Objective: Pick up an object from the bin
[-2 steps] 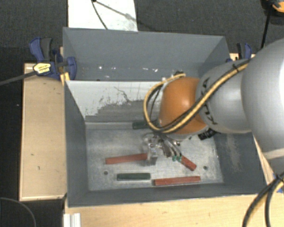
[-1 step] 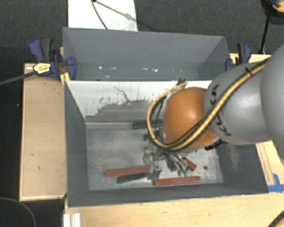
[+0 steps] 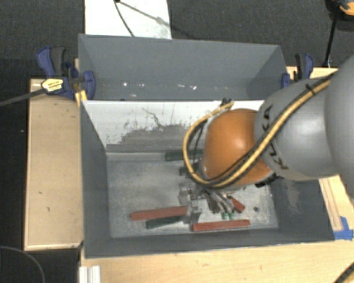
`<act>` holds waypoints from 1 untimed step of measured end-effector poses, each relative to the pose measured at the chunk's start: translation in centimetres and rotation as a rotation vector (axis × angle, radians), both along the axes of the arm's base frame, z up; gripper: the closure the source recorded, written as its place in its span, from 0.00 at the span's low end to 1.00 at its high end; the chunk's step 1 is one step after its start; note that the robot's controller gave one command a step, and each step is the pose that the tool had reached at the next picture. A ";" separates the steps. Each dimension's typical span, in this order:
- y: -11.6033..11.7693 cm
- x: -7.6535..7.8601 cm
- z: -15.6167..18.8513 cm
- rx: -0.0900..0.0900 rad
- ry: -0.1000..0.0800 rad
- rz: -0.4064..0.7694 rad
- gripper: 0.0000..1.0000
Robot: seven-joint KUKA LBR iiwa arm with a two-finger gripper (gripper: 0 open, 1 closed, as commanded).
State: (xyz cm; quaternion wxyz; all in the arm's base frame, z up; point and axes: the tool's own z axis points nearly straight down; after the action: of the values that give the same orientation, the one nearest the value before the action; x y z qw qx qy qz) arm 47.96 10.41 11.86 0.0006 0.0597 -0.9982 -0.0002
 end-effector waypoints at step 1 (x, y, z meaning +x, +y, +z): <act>-2.0 -0.3 4.8 -0.001 0.006 -0.001 1.00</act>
Offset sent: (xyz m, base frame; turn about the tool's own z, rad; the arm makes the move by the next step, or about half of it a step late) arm 0.0241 0.0006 0.1668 0.0069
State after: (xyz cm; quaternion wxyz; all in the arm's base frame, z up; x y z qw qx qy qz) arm 47.69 8.46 16.63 0.0034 0.0591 -0.9982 0.0000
